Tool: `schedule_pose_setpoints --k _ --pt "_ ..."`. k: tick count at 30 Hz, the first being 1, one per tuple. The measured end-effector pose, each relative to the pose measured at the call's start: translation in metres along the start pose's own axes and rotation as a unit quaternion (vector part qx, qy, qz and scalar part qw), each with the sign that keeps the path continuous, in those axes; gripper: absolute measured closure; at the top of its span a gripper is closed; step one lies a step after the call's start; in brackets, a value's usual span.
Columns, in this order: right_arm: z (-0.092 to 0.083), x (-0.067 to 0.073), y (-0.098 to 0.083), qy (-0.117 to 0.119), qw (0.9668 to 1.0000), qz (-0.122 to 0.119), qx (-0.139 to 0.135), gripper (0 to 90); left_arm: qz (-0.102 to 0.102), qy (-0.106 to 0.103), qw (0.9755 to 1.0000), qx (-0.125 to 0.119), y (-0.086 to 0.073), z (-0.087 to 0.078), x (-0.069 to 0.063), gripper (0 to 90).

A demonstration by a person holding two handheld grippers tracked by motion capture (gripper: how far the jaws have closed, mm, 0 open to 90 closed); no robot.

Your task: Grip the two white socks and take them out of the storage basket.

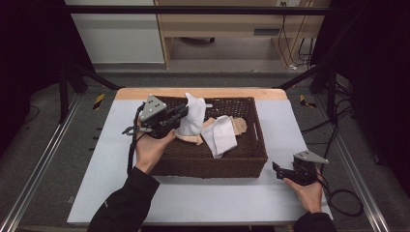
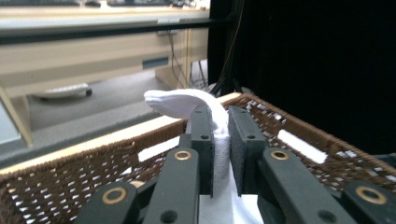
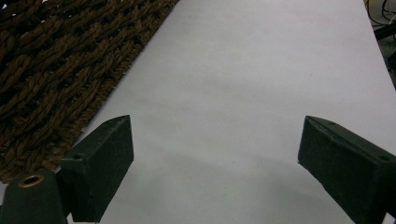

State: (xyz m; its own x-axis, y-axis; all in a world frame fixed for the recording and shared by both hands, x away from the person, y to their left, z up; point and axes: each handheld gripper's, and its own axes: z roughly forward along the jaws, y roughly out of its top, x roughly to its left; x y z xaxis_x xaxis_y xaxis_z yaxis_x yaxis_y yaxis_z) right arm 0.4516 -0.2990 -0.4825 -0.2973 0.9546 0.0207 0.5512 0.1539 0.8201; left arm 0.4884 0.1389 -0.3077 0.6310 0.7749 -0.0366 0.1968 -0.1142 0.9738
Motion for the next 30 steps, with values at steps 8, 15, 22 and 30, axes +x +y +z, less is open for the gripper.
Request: schedule_pose_setpoints --k 8,15,22,30 --pt "0.0 -0.001 0.0 -0.003 1.0 -0.001 0.0 10.8 0.009 -0.015 0.9997 -0.019 0.006 -0.027 -0.015 80.8" --pt "-0.001 -0.001 0.0 -0.002 1.0 0.0 -0.001 11.1 0.006 -0.022 0.9993 -0.03 0.004 -0.048 -0.023 80.8" --pt "-0.002 -0.002 0.0 -0.002 1.0 -0.001 -0.002 11.5 0.004 -0.038 0.9989 -0.027 -0.009 -0.069 -0.03 80.9" --pt "-0.002 -0.002 0.0 -0.002 1.0 -0.003 -0.001 11.8 0.013 -0.058 0.9981 -0.017 -0.023 -0.084 -0.043 80.9"
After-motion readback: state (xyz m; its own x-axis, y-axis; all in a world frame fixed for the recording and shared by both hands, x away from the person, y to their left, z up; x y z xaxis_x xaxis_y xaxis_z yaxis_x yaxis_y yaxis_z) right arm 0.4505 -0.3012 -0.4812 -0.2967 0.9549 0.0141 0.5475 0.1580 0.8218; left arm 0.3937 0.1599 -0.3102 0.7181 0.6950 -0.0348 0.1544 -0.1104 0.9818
